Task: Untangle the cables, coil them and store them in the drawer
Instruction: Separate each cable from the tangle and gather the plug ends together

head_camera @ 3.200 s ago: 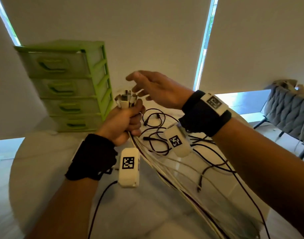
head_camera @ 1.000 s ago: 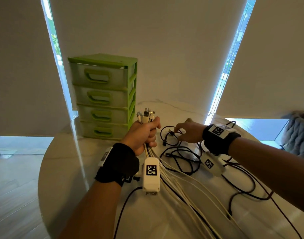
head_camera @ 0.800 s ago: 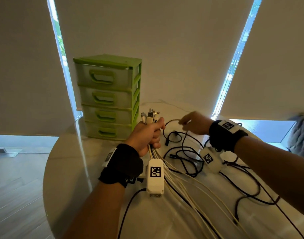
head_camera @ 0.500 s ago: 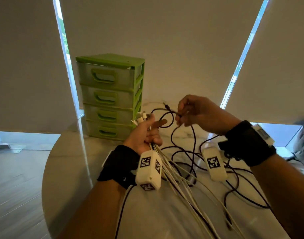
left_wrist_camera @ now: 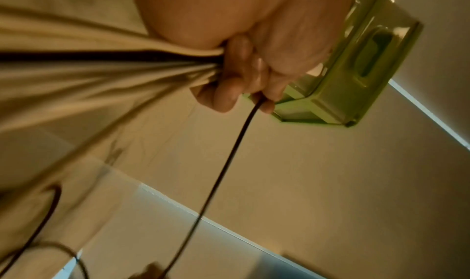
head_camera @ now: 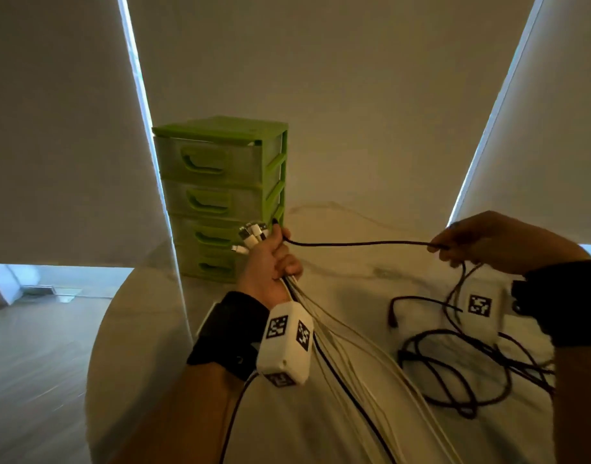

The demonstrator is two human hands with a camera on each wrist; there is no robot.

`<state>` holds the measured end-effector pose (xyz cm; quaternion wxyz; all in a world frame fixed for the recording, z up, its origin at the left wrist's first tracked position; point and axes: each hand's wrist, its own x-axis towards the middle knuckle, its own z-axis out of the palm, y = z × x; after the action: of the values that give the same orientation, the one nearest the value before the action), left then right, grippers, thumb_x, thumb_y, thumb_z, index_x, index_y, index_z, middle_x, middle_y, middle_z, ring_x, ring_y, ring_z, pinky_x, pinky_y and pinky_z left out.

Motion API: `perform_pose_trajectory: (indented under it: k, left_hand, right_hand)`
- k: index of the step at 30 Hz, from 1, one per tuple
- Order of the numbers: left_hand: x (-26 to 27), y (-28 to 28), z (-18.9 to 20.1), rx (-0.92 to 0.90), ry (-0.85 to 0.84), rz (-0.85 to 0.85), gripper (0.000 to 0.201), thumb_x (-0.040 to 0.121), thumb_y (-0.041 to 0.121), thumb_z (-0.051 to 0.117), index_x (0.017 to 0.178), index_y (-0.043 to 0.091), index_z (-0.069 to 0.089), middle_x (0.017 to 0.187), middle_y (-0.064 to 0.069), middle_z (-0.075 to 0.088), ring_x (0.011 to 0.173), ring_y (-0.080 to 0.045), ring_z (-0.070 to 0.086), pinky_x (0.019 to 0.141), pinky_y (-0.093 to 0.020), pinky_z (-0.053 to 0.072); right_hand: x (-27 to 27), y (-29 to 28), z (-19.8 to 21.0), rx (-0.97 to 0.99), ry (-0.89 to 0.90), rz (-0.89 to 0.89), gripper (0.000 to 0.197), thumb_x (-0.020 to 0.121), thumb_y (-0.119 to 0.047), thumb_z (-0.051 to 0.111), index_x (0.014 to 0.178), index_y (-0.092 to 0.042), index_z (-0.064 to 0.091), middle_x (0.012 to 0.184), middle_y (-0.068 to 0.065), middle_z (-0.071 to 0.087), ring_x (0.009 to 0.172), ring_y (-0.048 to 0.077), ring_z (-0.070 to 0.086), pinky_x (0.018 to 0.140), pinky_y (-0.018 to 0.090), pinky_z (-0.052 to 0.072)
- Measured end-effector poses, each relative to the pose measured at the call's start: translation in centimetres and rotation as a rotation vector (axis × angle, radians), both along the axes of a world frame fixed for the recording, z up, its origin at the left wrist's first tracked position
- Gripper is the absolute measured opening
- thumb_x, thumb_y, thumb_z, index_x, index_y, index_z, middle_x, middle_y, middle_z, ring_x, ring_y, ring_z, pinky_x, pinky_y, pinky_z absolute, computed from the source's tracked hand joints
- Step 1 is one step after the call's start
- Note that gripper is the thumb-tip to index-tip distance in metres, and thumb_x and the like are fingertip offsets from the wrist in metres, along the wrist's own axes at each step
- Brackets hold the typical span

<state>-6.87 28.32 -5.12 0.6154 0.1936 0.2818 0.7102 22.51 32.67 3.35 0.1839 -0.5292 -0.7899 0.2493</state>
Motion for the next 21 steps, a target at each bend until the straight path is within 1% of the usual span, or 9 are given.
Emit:
perform_pose_trajectory:
  k: [2, 4, 6, 8, 11, 13, 16, 18, 21]
  left_hand:
    - [0.3, 0.0, -0.1, -0.018, 0.108, 0.0, 0.031, 0.101, 0.028, 0.043, 0.076, 0.012, 0.049, 0.036, 0.007, 0.021, 0.027, -0.003, 0.019, 0.036, -0.015, 0.02]
    - [0.6, -0.3, -0.1, -0.012, 0.311, -0.018, 0.03, 0.102, 0.029, 0.041, 0.078, 0.012, 0.05, 0.039, 0.01, 0.019, 0.031, -0.002, 0.018, 0.036, -0.015, 0.02]
    - [1.4, -0.6, 0.0, 0.011, 0.496, -0.047, 0.03, 0.102, 0.029, 0.041, 0.079, 0.013, 0.051, 0.043, 0.011, 0.018, 0.034, -0.002, 0.018, 0.037, -0.016, 0.021]
    - [2.4, -1.1, 0.1, 0.025, 0.599, -0.05, 0.03, 0.1, 0.028, 0.046, 0.075, 0.013, 0.052, 0.044, 0.01, 0.019, 0.035, -0.003, 0.019, 0.037, -0.017, 0.022]
    - [3.1, -1.4, 0.2, 0.035, 0.629, -0.04, 0.025, 0.099, 0.021, 0.049, 0.075, 0.015, 0.052, 0.039, 0.011, 0.031, 0.035, -0.003, 0.022, 0.037, -0.018, 0.022]
    - [2.9, -1.3, 0.1, 0.039, 0.583, -0.079, 0.015, 0.097, 0.013, 0.051, 0.083, 0.014, 0.056, 0.039, 0.011, 0.032, 0.034, -0.002, 0.021, 0.036, -0.017, 0.022]
    - [2.6, -1.3, 0.0, 0.04, 0.524, -0.11, 0.015, 0.09, -0.001, 0.056, 0.089, 0.012, 0.063, 0.042, 0.011, 0.04, 0.033, -0.002, 0.022, 0.037, -0.017, 0.022]
    - [2.9, -1.4, -0.2, 0.059, 0.574, -0.094, 0.021, 0.087, -0.005, 0.058, 0.082, 0.015, 0.062, 0.049, 0.01, 0.047, 0.034, -0.002, 0.025, 0.037, -0.017, 0.023]
    - [3.7, -1.6, -0.3, 0.052, 0.641, -0.074, 0.025, 0.088, -0.006, 0.055, 0.076, 0.016, 0.055, 0.055, 0.003, 0.037, 0.036, -0.003, 0.025, 0.038, -0.018, 0.022]
  right_hand:
    - [-2.1, 0.4, 0.0, 0.039, 0.008, -0.049, 0.023, 0.093, -0.008, 0.058, 0.106, -0.021, 0.071, 0.101, 0.0, 0.071, 0.092, 0.014, 0.06, 0.074, 0.022, 0.04]
    - [-5.4, 0.1, -0.3, 0.137, 0.045, -0.005, 0.024, 0.096, -0.018, 0.056, 0.117, -0.021, 0.066, 0.112, -0.002, 0.065, 0.098, 0.01, 0.056, 0.087, 0.023, 0.035]
    - [-9.2, -0.9, -0.9, 0.218, 0.129, 0.116, 0.026, 0.097, -0.025, 0.053, 0.119, -0.02, 0.066, 0.112, -0.006, 0.064, 0.097, 0.005, 0.055, 0.087, 0.023, 0.037]
    - [-12.5, -2.0, -2.1, 0.222, 0.262, 0.221, 0.025, 0.099, -0.026, 0.05, 0.114, -0.017, 0.067, 0.102, -0.004, 0.066, 0.087, 0.006, 0.059, 0.08, 0.021, 0.045]
    - [-14.4, -2.7, -3.3, 0.221, 0.508, 0.277, 0.014, 0.097, -0.014, 0.054, 0.096, -0.015, 0.068, 0.078, 0.008, 0.068, 0.065, 0.011, 0.06, 0.064, 0.015, 0.048]
    - [-13.9, -2.2, -3.5, 0.158, 0.645, 0.244, 0.013, 0.094, -0.008, 0.057, 0.097, -0.01, 0.069, 0.078, 0.007, 0.069, 0.067, 0.007, 0.062, 0.063, 0.014, 0.049]
    - [-12.6, -1.5, -3.7, 0.101, 0.632, 0.232, 0.014, 0.092, -0.013, 0.062, 0.101, -0.014, 0.072, 0.087, -0.001, 0.073, 0.081, 0.007, 0.067, 0.068, 0.017, 0.052]
    - [-12.3, -1.6, -4.0, 0.031, 0.655, 0.267, 0.01, 0.087, -0.011, 0.067, 0.094, -0.014, 0.073, 0.081, -0.004, 0.074, 0.077, 0.008, 0.067, 0.069, 0.019, 0.053]
    - [-13.1, -2.5, -4.2, -0.015, 0.714, 0.302, 0.006, 0.081, -0.009, 0.072, 0.087, -0.01, 0.074, 0.075, 0.001, 0.072, 0.071, 0.008, 0.066, 0.066, 0.02, 0.052]
